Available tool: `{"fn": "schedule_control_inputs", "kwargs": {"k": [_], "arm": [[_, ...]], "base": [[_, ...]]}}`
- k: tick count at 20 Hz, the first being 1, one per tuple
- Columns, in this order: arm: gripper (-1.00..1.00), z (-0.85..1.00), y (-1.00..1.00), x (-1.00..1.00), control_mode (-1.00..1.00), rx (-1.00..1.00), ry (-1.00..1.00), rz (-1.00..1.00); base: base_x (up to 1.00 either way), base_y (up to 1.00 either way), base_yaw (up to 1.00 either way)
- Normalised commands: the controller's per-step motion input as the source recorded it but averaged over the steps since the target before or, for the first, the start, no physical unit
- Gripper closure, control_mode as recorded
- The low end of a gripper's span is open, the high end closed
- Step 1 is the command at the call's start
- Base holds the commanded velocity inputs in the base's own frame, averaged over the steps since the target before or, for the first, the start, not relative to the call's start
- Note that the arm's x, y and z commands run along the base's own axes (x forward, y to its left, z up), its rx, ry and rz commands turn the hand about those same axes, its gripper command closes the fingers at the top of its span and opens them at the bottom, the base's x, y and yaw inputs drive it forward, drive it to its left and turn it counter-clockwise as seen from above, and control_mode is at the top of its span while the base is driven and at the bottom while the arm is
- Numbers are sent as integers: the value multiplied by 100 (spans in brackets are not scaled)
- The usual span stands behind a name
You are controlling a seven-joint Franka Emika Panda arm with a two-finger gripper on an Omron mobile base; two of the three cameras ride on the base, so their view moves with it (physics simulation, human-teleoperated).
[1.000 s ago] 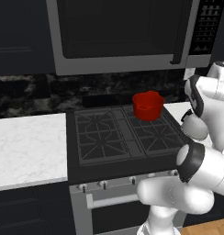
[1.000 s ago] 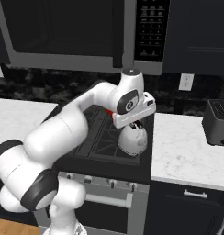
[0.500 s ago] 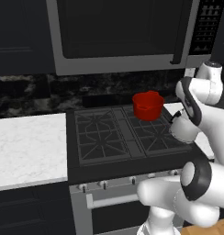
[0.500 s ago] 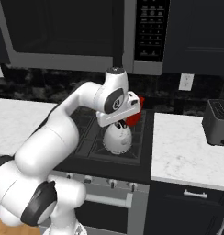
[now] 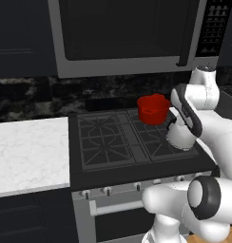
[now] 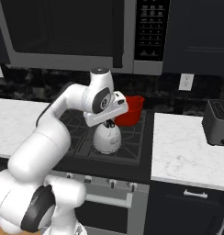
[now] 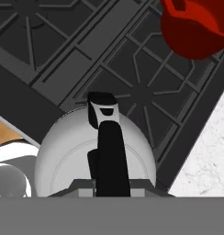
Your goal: Pick the kettle from the counter and place it on a stove burner. Then turn the burner on.
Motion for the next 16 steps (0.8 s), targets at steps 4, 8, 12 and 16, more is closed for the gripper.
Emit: {"fn": "schedule_control_inputs", "kwargs": {"k": [4, 8, 12, 16], "arm": [[100, 0, 44, 4, -100, -2, 3, 0], [100, 0, 57, 0, -100, -2, 2, 0], [100, 0, 69, 0, -100, -1, 1, 0], [100, 0, 77, 0, -100, 0, 4, 0]], "base": [[0, 0, 0], [0, 0, 0], [0, 0, 0], [0, 0, 0]]}}
